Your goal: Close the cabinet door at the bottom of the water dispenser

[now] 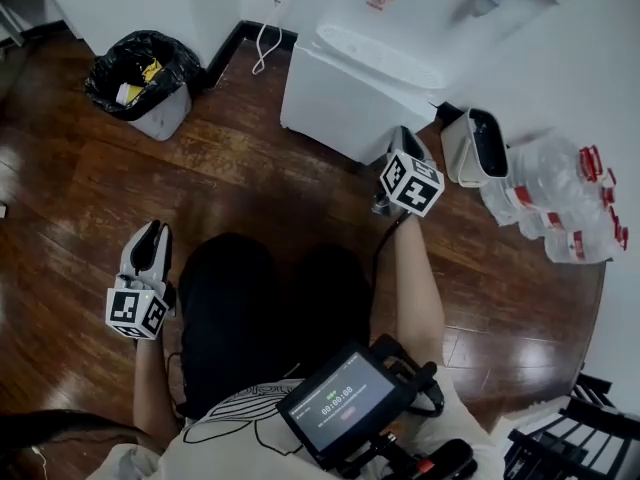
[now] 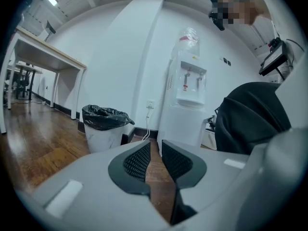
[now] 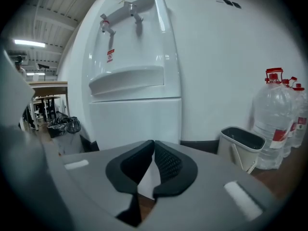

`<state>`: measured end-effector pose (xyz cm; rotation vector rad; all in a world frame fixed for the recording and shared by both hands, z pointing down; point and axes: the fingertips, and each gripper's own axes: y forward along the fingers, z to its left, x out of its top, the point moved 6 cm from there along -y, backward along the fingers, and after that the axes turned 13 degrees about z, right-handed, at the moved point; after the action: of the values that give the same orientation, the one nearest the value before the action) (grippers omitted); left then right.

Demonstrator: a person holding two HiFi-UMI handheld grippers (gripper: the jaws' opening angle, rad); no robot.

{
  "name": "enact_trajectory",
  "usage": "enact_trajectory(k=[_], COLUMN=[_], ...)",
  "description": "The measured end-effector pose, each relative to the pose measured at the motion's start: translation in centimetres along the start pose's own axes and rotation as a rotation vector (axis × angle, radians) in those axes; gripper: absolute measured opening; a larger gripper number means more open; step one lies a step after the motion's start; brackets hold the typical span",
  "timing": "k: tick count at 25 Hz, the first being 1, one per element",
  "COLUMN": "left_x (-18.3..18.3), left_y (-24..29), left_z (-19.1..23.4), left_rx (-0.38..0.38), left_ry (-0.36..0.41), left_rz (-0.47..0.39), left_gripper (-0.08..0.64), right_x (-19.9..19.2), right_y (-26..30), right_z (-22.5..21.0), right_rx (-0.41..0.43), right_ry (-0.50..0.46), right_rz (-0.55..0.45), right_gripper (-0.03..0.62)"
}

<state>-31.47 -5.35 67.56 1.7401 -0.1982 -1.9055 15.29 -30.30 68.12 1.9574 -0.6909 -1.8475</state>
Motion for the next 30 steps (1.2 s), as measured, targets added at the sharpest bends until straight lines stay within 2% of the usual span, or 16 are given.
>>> enact_trajectory(k=[5,10,12,15,16,18,20,22,23,25,27,28,29,30], left_x=[-0.3,0.4,0.5,1.5,2.6,4.4,5.4,7.3,9.0,14.0,19.7,22.6,25.7,28.9], left_y=[-0.5,-0.8,-1.0,-3.0,-3.6,-5.0,-7.2,-9.6,-10.9,-14.0,-17.6,-19.3,-20.8,-22.3], left_z=[0.1,0.2,-0.1,-1.2,-1.5,-2.6,-5.5,-8.5,-9.7,-12.3,-15.5,-16.8,-18.0,-18.9], left_rx=[0.005,0.026,0.030,-0.004,-0.017,-0.038,-0.084,-0.133,-0.151,-0.200,-0.272,-0.304,-0.328,-0.344], left_ry=[0.018,0.025,0.062,0.070,0.055,0.035,0.026,0.008,-0.002,-0.007,0.008,0.015,0.018,0.019], left_rz=[0.017,-0.013,-0.028,-0.001,0.007,0.042,0.117,0.188,0.212,0.228,0.212,0.192,0.168,0.141], left_gripper=[0.089,0.073,0.028,0.018,0.018,0.018,0.018,0.018,0.018,0.018,0.018,0.018,0.018,0.018], right_x=[1.2,2.1,2.2,-0.4,-1.6,-4.1,-7.4,-9.3,-9.0,-5.4,0.1,3.2,6.1,8.8], right_y=[2.2,3.1,1.6,-6.6,-9.8,-15.8,-22.9,-30.0,-33.4,-40.0,-46.1,-48.8,-51.0,-52.9], right_z=[-1.6,-2.4,-2.0,0.1,0.9,2.3,2.5,2.4,3.1,6.2,10.4,12.5,14.3,15.7], right_rx=[-0.017,0.087,0.125,0.260,0.306,0.356,0.322,0.233,0.190,0.152,0.175,0.199,0.227,0.253], right_ry=[-0.016,0.034,0.025,-0.082,-0.113,-0.135,-0.112,-0.066,-0.069,-0.157,-0.266,-0.287,-0.265,-0.194], right_rz=[-0.011,-0.002,-0.047,-0.123,-0.121,-0.045,0.089,0.203,0.220,0.191,0.140,0.117,0.101,0.094], right_gripper=[0.018,0.011,0.003,0.003,0.003,0.003,0.002,0.002,0.002,0.002,0.002,0.002,0.002,0.002])
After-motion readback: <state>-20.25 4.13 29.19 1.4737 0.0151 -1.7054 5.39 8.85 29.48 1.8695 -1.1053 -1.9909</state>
